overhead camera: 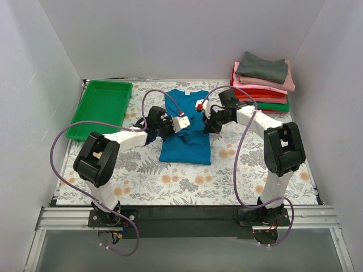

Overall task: Fold and stack the t-shirts
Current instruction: Fold the tshirt

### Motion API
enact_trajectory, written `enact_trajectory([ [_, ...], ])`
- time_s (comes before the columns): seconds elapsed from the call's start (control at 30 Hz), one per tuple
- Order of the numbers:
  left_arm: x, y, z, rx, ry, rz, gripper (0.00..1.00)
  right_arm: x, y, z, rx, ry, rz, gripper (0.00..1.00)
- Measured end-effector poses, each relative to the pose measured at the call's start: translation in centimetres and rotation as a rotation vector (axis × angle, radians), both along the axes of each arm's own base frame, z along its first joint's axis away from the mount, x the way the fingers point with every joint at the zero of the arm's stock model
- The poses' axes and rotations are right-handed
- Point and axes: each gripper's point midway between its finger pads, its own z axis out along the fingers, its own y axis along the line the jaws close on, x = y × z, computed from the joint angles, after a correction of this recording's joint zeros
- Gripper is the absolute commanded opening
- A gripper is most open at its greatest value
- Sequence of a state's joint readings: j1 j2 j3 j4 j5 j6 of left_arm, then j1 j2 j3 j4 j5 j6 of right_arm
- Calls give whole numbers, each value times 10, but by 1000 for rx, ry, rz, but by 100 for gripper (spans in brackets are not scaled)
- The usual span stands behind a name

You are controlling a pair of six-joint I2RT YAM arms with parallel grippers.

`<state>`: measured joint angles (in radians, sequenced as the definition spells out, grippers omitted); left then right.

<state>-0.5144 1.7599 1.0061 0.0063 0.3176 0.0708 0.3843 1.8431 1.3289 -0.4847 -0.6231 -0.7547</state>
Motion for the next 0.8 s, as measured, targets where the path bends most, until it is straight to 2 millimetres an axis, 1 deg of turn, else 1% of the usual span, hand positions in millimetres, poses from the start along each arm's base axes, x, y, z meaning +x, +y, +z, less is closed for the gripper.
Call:
enact_trajectory([
  [0.23, 26, 3, 1, -13, -21, 57, 0, 34, 0, 2, -9, -13, -80, 1],
  [0.4, 41, 2, 5, -30, -33, 87, 0, 43, 0, -6, -26, 5, -114, 1],
  [0.47, 46, 2, 3, -32, -35, 95, 0, 45, -1, -9, -36, 12, -128, 1],
  [0.5, 47, 2, 2, -31, -34, 101, 5, 47, -2, -11, -43, 12, -136, 3],
  [0.53, 49, 2, -1, -30, -30, 109, 16, 49, -2, -12, -48, 13, -144, 19],
  [0.57, 50, 3, -2, -31, -24, 122, 50, 50, -3, -14, -54, 23, -162, 33],
  [0.6, 52, 4, -3, -33, -21, 139, 75, 53, -4, -16, -62, 26, -181, 46],
  [0.63, 53, 5, -3, -37, -20, 156, 86, 55, -5, -17, -69, 30, -201, 52],
  [0.67, 56, 7, -1, -43, -19, 191, 87, 58, -6, -16, -76, 28, -220, 57],
  [0.7, 61, 9, 3, -48, -25, 227, 87, 62, -7, -15, -81, 20, -239, 65],
  [0.73, 66, 11, 7, -54, -33, 257, 87, 66, -9, -13, -83, 14, -261, 68],
  [0.8, 74, 16, 23, -77, -51, 328, 87, 73, -12, -7, -86, -10, -295, 71],
])
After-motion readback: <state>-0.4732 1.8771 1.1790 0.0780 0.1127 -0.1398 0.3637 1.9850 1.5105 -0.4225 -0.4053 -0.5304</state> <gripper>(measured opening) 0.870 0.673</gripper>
